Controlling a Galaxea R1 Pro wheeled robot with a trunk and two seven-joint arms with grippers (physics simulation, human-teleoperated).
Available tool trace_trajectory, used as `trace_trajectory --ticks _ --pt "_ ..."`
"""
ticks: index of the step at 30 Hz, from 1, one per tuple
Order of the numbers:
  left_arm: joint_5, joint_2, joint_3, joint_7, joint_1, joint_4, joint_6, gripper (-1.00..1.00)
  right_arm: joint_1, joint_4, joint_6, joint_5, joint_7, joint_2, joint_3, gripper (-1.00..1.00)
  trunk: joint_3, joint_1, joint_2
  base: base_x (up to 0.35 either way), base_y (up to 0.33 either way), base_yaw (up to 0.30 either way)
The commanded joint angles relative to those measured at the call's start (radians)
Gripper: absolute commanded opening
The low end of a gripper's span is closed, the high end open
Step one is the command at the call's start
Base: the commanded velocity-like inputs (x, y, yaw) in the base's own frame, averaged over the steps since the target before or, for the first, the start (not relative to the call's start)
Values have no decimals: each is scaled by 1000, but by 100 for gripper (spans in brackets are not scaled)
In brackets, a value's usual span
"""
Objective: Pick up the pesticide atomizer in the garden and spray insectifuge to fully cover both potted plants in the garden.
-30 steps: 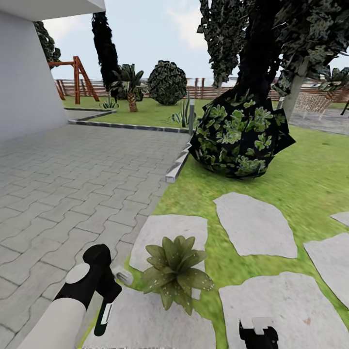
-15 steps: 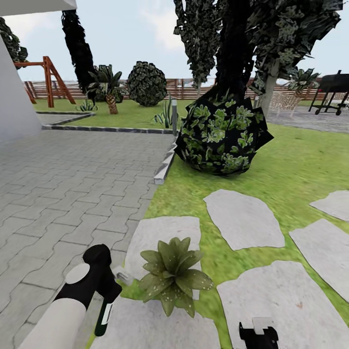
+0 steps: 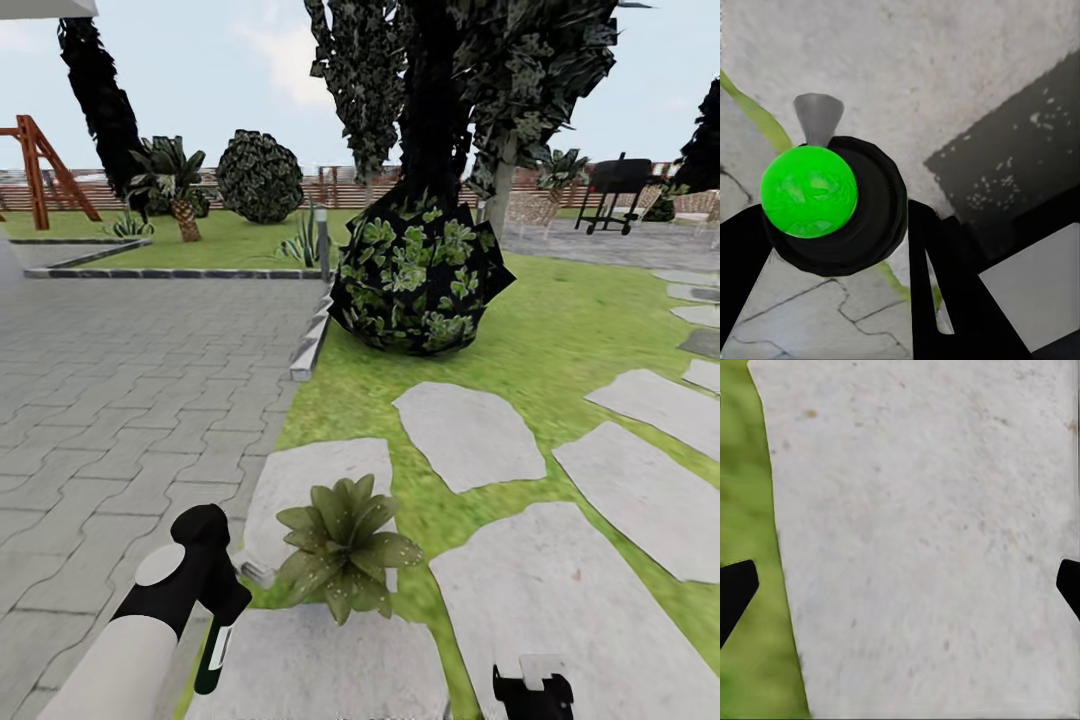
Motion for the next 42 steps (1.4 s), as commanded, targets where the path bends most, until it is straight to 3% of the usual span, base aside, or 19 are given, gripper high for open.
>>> trace_trajectory --ticks 1,13,26,42 --pt "-10 -2 3 -10 0 -1 10 -100 -1 1 -3 10 -4 0 -7 100 0 0 0 -25 238 -246" --pt "-10 -2 3 -10 0 -1 10 -100 -1 2 -3 10 -4 0 -7 100 6 0 0 -3 285 -241" --pt "-8 -2 6 -6 0 -1 11 -100 -1 0 -5 9 -6 6 -7 100 6 0 0 92 292 -16" --pt "-8 -1 6 -6 0 1 12 -100 -1 0 -4 8 -6 7 -7 100 16 0 0 4 15 -230"
